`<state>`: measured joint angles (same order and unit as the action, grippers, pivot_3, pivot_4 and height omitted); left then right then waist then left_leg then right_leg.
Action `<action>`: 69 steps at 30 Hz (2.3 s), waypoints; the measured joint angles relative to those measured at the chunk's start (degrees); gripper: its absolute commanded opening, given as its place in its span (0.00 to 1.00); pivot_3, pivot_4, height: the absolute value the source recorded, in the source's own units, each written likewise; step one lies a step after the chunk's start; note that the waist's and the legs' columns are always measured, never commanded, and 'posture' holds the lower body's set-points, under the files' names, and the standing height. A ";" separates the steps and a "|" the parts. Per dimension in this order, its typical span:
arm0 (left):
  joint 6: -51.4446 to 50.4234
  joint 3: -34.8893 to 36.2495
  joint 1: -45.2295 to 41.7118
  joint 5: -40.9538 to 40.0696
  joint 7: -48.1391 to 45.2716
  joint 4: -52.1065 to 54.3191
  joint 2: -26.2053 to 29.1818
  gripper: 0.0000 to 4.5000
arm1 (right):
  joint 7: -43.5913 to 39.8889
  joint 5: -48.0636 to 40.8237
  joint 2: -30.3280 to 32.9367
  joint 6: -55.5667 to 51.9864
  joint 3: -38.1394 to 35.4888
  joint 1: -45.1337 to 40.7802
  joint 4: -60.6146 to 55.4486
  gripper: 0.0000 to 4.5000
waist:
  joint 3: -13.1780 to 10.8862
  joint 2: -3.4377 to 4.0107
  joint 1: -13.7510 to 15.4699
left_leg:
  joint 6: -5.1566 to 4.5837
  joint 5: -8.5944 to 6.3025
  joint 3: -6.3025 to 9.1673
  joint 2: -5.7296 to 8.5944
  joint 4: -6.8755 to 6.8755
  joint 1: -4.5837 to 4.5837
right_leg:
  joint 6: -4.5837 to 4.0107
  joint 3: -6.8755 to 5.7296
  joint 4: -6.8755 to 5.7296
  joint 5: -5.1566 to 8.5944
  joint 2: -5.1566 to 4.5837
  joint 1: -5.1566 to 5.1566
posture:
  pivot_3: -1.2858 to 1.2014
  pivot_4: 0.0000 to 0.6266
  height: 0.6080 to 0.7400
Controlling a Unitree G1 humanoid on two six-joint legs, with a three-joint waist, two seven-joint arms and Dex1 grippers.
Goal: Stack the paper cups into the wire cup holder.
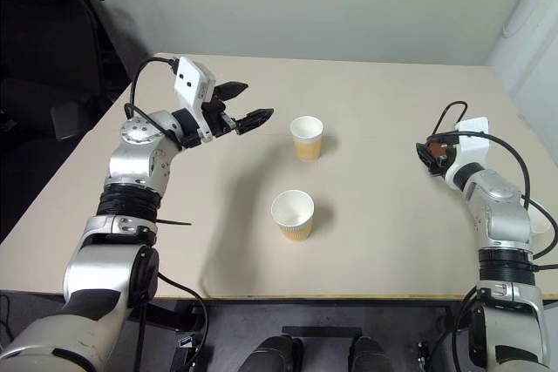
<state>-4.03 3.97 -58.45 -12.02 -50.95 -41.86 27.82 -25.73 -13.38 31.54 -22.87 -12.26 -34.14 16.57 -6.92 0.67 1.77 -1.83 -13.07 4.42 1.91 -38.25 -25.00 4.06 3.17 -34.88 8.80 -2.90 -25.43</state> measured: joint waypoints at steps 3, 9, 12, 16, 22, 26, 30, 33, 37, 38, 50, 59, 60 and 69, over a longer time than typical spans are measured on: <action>0.45 -0.02 -0.30 0.03 -0.13 -1.25 -0.40 1.00 | 0.03 0.00 0.08 -0.06 -0.07 0.36 -0.94 0.78 | 0.00 0.00 -0.03 | 0.08 0.02 0.00 0.00 0.00 -0.01 | 0.00 0.00 0.00 0.01 0.01 -0.03 | 0.52 0.24 1.00; 1.57 -0.07 -1.51 0.10 -0.43 -2.44 -1.04 1.00 | 0.01 -0.11 0.44 -0.45 -0.22 2.15 -2.26 0.78 | -0.01 0.01 -0.05 | 0.08 0.01 0.00 0.00 0.00 -0.01 | -0.01 0.01 -0.01 0.01 0.01 -0.03 | 0.52 0.24 1.00; 1.58 -0.20 -1.76 0.11 -1.82 -2.84 -1.10 1.00 | -1.47 -1.48 2.17 -2.82 -0.69 4.42 -5.19 0.78 | -0.01 0.02 0.03 | 0.09 0.02 0.00 -0.01 0.01 -0.02 | 0.00 -0.01 -0.01 0.02 0.01 -0.03 | 0.52 0.24 1.00; 1.74 -0.39 -2.96 0.11 -3.99 -4.49 -1.88 1.00 | -3.50 -3.58 3.65 -6.78 -1.89 9.23 -10.29 0.78 | -0.02 0.00 0.06 | 0.52 0.26 -0.01 0.00 -0.02 -0.08 | 0.01 0.00 0.03 0.01 0.01 -0.02 | 0.52 0.24 1.00; 4.52 -0.54 -7.79 0.82 -5.22 -8.80 -4.33 1.00 | 1.74 -1.93 3.58 -6.01 -2.99 8.62 -9.81 0.78 | -0.03 0.02 -0.08 | -0.02 0.04 -0.01 0.03 -0.02 -0.03 | 0.14 0.06 -0.02 -0.07 -0.03 -0.03 | 0.52 0.24 1.00; 5.31 -1.10 -8.29 1.22 -6.14 -10.54 -6.06 1.00 | 4.54 -0.66 3.58 -4.39 -3.32 6.59 -7.07 0.78 | -0.03 0.03 -0.11 | -0.04 0.06 -0.01 0.02 -0.02 -0.02 | 0.17 0.06 -0.04 -0.09 -0.02 -0.03 | 0.52 0.24 1.00; 5.50 -1.32 -8.51 1.29 -6.83 -11.08 -6.25 1.00 | 5.68 0.55 3.33 -2.56 -3.16 4.53 -3.42 0.78 | -0.03 0.03 -0.13 | -0.05 0.05 -0.01 0.02 -0.02 -0.03 | 0.17 0.05 0.00 -0.09 -0.01 -0.03 | 0.52 0.24 1.00; 5.50 -1.32 -8.52 1.28 -7.51 -11.08 -6.00 1.00 | 7.06 1.87 1.54 -1.56 -2.24 2.14 -0.99 0.78 | -0.04 0.05 -0.17 | -0.06 0.04 -0.02 0.02 -0.01 -0.04 | 0.17 0.06 0.01 -0.09 -0.01 -0.05 | 0.52 0.24 1.00; 5.49 -1.26 -8.49 1.27 -7.30 -10.97 -5.52 1.00 | 7.49 3.04 -0.16 0.83 -0.89 -0.93 3.09 0.78 | -0.06 0.07 -0.22 | -0.07 0.04 -0.02 0.02 -0.02 -0.05 | 0.17 0.06 0.00 -0.09 -0.01 -0.07 | 0.52 0.24 1.00; 5.43 -1.18 -8.46 1.21 -7.18 -10.80 -5.37 1.00 | 7.60 3.58 -0.29 1.58 -0.50 -1.53 4.24 0.78 | -0.05 0.07 -0.21 | -0.07 0.04 -0.01 0.02 -0.02 -0.05 | 0.17 0.05 0.01 -0.09 -0.01 -0.07 | 0.52 0.24 1.00; 4.83 -0.80 -7.99 1.13 -6.36 -8.96 -4.44 1.00 | 9.49 7.64 -0.60 9.73 0.21 -8.30 17.34 0.78 | -0.07 0.09 -0.04 | -0.04 0.01 -0.02 0.02 0.00 -0.10 | 0.14 0.03 0.01 -0.07 -0.02 -0.12 | 0.52 0.24 1.00; 4.84 -0.80 -8.01 1.14 -6.20 -8.97 -4.42 1.00 | 10.70 8.04 -0.47 11.06 -0.12 -8.30 17.97 0.78 | -0.07 0.09 -0.05 | -0.05 0.01 -0.02 0.02 0.00 -0.11 | 0.14 0.03 -0.02 -0.07 -0.03 -0.14 | 0.52 0.24 1.00; 4.84 -0.80 -8.01 1.14 -6.20 -8.98 -4.49 1.00 | 10.78 8.02 -0.48 11.06 -0.12 -8.30 18.01 0.69 | -0.07 0.09 -0.05 | -0.05 0.01 -0.02 0.02 0.00 -0.11 | 0.14 0.03 -0.02 -0.07 -0.03 -0.14 | 0.52 0.24 1.00; 4.85 -0.81 -8.01 1.15 -6.21 -9.00 -4.83 1.00 | 11.68 7.95 -1.60 11.02 -0.15 -8.30 18.05 0.00 | -0.07 0.10 -0.08 | -0.05 0.01 -0.02 0.02 0.00 -0.11 | 0.14 0.03 -0.02 -0.07 -0.03 -0.15 | 0.52 0.24 1.00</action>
<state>0.82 3.16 -66.46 -10.87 -57.16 -50.86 22.99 -14.05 -5.44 29.94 -11.85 -12.41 -42.44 34.62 -6.99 0.77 1.69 -1.88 -13.07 4.39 1.92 -38.25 -25.12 4.19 3.20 -34.90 8.73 -2.93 -25.58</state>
